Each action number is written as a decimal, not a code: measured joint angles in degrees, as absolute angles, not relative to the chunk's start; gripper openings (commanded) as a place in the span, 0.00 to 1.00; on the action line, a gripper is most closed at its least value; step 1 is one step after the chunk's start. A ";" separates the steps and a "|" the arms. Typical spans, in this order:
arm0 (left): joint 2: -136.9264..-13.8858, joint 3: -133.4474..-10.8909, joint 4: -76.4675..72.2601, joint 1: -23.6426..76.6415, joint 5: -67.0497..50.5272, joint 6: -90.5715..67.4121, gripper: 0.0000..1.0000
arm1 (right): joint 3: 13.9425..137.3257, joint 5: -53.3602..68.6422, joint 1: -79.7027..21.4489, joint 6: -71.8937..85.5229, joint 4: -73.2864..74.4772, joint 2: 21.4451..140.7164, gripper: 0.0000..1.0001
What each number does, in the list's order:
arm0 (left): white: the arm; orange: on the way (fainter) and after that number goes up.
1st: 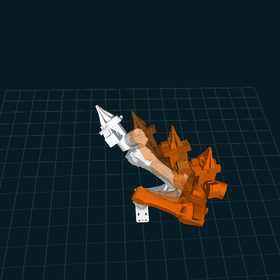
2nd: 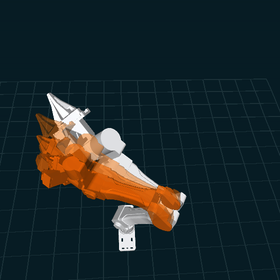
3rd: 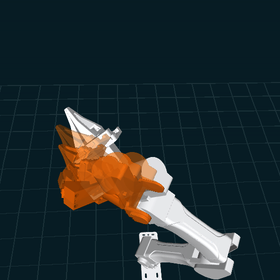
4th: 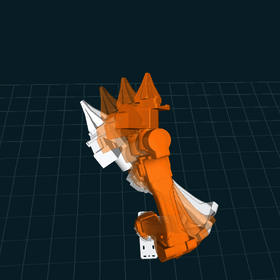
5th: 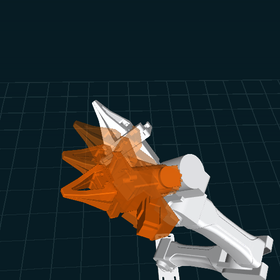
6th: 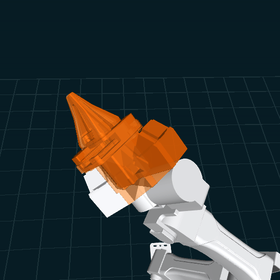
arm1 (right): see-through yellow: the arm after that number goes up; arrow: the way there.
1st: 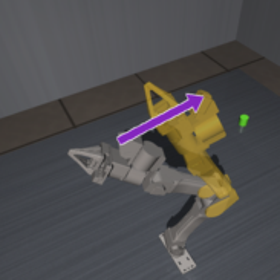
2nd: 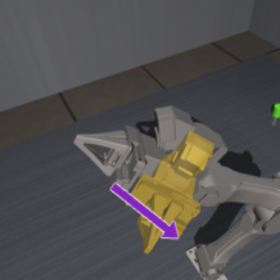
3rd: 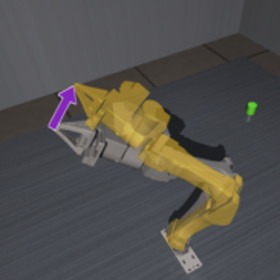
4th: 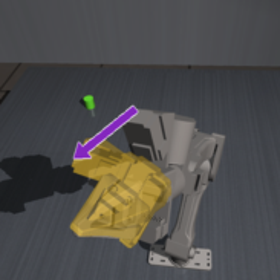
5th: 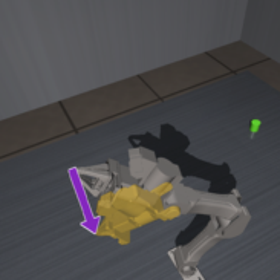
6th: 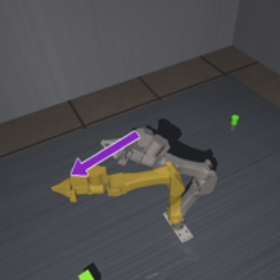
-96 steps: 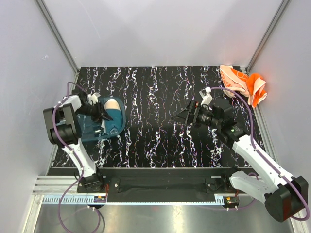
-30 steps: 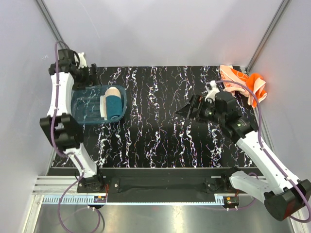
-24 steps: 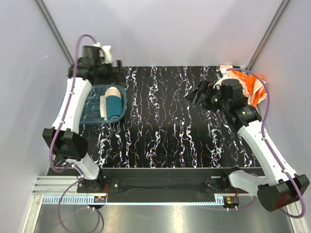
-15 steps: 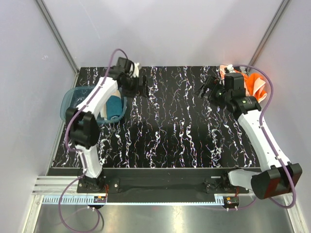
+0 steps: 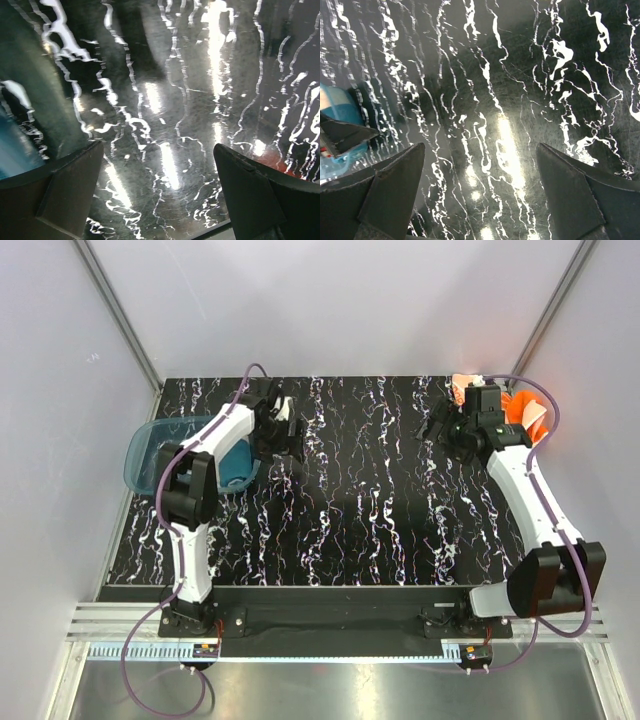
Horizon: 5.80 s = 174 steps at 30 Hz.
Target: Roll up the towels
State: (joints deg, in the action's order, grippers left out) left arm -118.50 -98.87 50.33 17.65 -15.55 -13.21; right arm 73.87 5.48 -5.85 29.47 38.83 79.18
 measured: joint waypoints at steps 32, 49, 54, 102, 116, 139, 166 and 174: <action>-106.32 -88.66 48.36 18.13 -16.91 -10.00 0.99 | 129.54 -23.42 6.79 22.90 54.43 136.64 0.83; -103.42 -86.26 46.11 18.33 -17.39 -9.63 0.99 | 90.15 -2.07 2.04 32.69 39.92 116.79 0.00; -101.19 -84.62 45.01 18.70 -17.39 -9.47 0.99 | 81.60 8.10 -12.12 41.06 33.50 104.97 0.50; -130.10 -108.29 28.18 24.75 -24.01 -27.83 0.99 | 58.33 -1.67 -38.61 41.04 43.68 85.93 0.74; -121.49 -95.85 25.12 22.96 -25.10 -26.44 0.99 | 59.77 -10.52 -44.36 43.83 46.78 98.08 0.44; -99.68 -84.38 26.41 21.54 -18.92 -23.33 0.99 | 94.91 -31.97 -27.24 37.95 68.14 64.86 0.00; -111.98 -76.38 24.47 30.48 -12.95 -23.83 0.29 | 78.72 -27.11 -21.30 35.31 67.13 64.99 0.00; -115.18 -82.70 28.47 30.50 -11.05 -20.64 0.00 | 82.91 -25.82 -18.61 33.21 65.95 67.83 0.00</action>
